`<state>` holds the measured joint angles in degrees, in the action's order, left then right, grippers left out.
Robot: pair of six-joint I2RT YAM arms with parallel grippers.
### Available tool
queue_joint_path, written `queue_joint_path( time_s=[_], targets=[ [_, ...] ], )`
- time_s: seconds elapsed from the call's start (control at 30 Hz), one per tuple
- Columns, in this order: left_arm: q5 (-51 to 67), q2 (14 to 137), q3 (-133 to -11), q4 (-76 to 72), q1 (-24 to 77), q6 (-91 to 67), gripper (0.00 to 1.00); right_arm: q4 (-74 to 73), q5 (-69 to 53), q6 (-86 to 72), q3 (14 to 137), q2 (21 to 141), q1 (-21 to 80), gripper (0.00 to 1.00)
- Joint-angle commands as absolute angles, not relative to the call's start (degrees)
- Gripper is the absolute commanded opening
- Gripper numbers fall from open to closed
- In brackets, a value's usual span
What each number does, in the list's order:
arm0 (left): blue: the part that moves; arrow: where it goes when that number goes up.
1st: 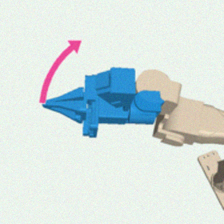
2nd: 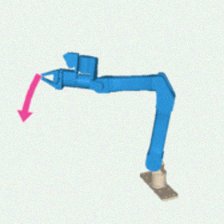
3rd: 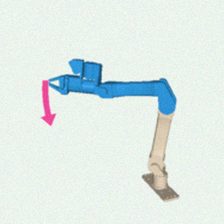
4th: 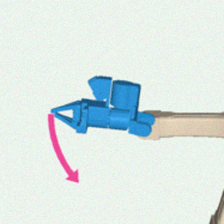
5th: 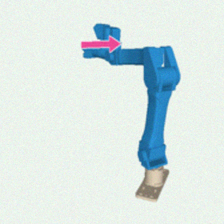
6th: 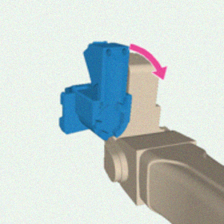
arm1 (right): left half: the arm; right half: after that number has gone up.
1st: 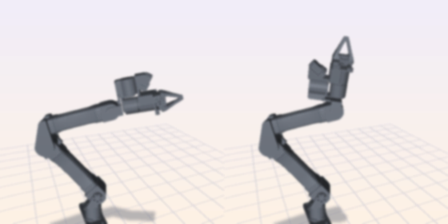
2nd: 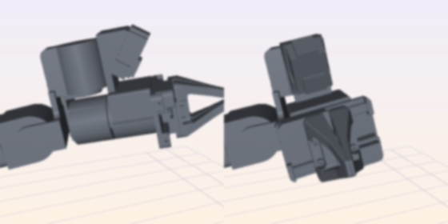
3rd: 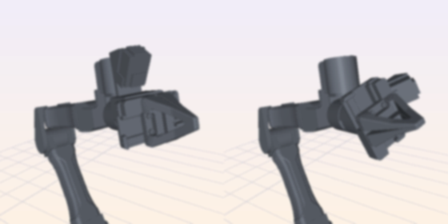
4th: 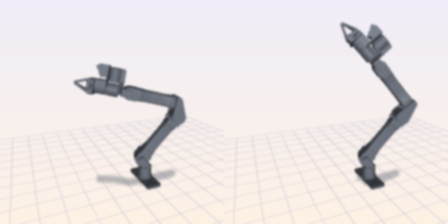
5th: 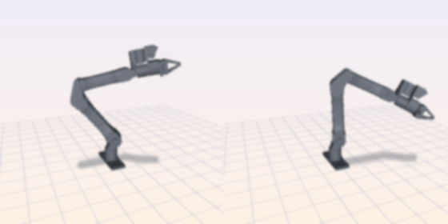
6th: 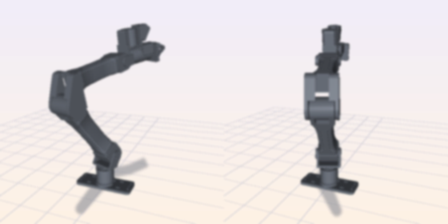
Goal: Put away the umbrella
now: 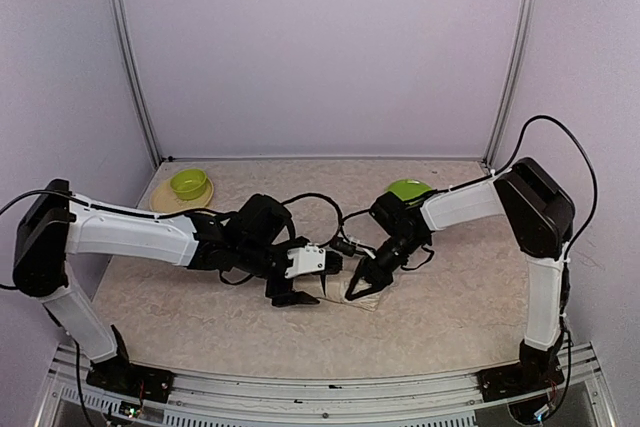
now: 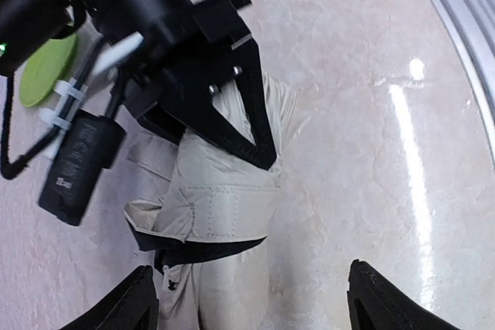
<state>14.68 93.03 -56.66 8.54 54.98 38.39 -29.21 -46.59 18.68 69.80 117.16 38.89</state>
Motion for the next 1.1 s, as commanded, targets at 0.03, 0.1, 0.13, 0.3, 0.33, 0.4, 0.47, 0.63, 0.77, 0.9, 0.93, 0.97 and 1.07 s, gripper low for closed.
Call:
queue_joint_path(
  time_s=[0.03,0.1,0.13,0.3,0.33,0.4,0.47,0.63,0.77,0.9,0.93,0.97,1.07],
  targets=[
    [6.5,99.8,-58.4,10.3,56.7,46.3,0.83,-41.5,-44.5,19.2,67.5,125.7,39.6,0.00],
    [5.7,101.3,-58.4,9.2,56.9,47.1,0.84,-42.4,-45.4,19.8,68.4,126.0,39.5,0.00],
    [5.5,101.8,-58.5,8.7,57.0,47.2,0.84,-42.8,-45.7,20.0,68.8,126.3,39.4,0.00],
    [6.8,103.2,-58.4,8.2,57.6,47.8,0.85,-44.3,-47.4,20.6,70.6,128.1,38.8,0.00],
    [6.9,103.3,-58.2,8.3,57.9,47.8,0.85,-44.4,-48.0,20.6,71.0,128.5,38.6,0.00],
    [7.8,104.2,-58.3,9.6,58.2,47.9,0.84,-44.2,-49.5,20.0,71.8,128.9,38.0,0.00],
    [8.7,105.1,-58.5,11.1,58.5,47.4,0.83,-42.9,-50.3,18.6,72.4,129.0,37.1,0.00],
    [7.0,108.9,-59.6,10.4,59.1,43.5,0.80,-40.4,-51.2,15.8,74.8,128.9,35.1,0.00],
    [6.6,114.0,-62.6,12.5,58.8,41.4,0.73,-41.1,-51.9,16.6,77.6,129.2,34.9,0.00],
    [8.2,115.7,-62.8,15.7,58.5,41.7,0.64,-41.0,-51.8,16.2,78.0,128.8,33.9,0.00],
    [8.3,115.7,-62.5,16.6,58.5,42.4,0.64,-40.7,-51.8,15.8,78.0,128.7,33.5,0.00],
    [8.6,115.5,-62.2,17.1,58.5,43.1,0.65,-40.6,-51.7,15.6,77.9,128.6,33.0,0.00],
    [8.2,115.9,-61.8,17.8,58.4,44.6,0.57,-40.3,-50.8,15.3,78.6,128.4,32.2,0.00]
  ],
)
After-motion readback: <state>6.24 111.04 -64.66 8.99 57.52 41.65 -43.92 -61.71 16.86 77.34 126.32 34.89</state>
